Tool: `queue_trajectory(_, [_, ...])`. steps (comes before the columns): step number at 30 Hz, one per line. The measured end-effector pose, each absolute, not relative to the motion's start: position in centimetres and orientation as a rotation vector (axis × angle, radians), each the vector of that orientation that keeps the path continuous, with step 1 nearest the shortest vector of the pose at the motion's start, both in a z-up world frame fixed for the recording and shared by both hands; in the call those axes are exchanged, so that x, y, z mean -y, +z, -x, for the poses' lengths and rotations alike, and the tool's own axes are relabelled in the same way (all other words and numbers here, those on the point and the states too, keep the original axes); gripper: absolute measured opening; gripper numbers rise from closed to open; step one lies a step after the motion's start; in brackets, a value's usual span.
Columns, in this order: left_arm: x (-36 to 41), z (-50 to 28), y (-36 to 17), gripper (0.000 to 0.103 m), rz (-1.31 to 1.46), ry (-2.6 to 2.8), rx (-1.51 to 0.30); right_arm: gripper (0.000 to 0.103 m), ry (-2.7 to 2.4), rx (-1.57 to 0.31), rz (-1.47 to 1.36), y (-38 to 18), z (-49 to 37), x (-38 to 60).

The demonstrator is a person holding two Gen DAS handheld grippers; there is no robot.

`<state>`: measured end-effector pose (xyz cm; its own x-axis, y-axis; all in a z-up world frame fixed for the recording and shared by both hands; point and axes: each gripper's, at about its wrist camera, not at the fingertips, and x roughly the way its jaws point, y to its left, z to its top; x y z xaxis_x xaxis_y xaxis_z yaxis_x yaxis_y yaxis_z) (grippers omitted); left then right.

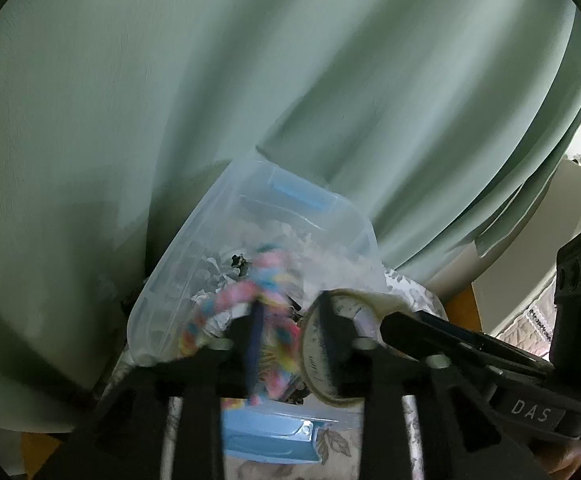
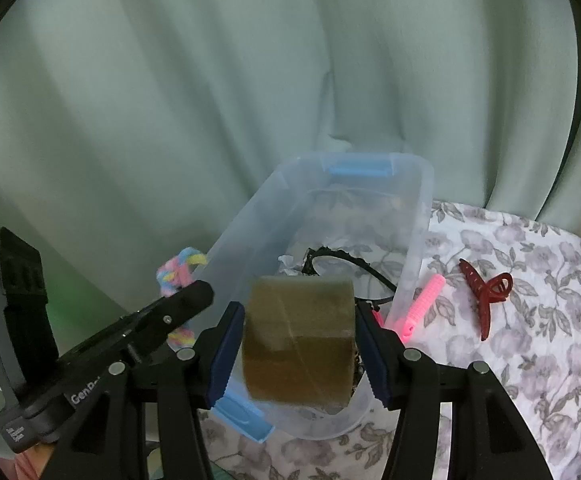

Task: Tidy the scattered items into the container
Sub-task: 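Open the left tool to drop the hair tie while the right tool releases the tape, then withdraw both open tools from the box toward the pink roller and red claw clip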

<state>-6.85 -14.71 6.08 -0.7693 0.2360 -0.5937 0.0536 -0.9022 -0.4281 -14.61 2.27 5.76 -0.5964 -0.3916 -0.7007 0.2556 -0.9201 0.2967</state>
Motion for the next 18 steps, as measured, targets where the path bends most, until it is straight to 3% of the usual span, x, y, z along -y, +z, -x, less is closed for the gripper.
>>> queue_trajectory(3, [14.6,6.8,6.1,0.042,1.031,2.791,0.645,0.06,-2.512,0.218,-1.138,5.9,14.5,-2.1])
queue_trajectory(11, [14.8,6.8,5.9,0.071,1.068,2.796,0.664,0.064,-2.525,0.244,-1.146,5.8,14.2,-3.2])
queue_trajectory(18, [14.3,6.9,5.9,0.08,1.087,2.792,0.646,0.073,-2.534,0.271,-1.143,5.8,13.5,-4.6])
